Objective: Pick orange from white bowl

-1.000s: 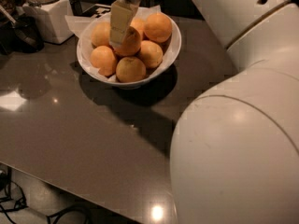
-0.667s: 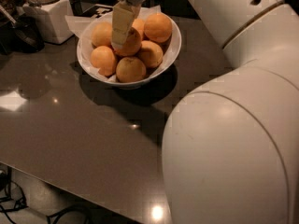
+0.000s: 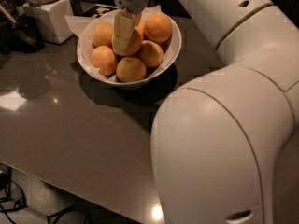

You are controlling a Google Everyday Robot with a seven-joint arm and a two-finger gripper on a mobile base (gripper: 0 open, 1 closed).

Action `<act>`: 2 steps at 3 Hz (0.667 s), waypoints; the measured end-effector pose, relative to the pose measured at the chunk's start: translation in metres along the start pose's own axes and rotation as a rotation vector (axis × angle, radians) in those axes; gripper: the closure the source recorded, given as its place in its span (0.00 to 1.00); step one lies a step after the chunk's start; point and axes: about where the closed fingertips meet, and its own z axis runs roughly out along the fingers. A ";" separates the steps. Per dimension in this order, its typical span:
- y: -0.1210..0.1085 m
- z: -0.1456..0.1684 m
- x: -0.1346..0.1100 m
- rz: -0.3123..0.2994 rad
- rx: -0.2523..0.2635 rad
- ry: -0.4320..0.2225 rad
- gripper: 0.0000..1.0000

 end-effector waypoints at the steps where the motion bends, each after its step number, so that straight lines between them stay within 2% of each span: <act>1: 0.005 0.013 0.004 0.002 -0.031 0.024 0.19; 2: 0.014 0.017 0.011 -0.010 -0.059 0.033 0.37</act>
Offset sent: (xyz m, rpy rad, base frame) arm -0.0590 -0.0356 -0.0256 -0.1171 0.2150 0.0496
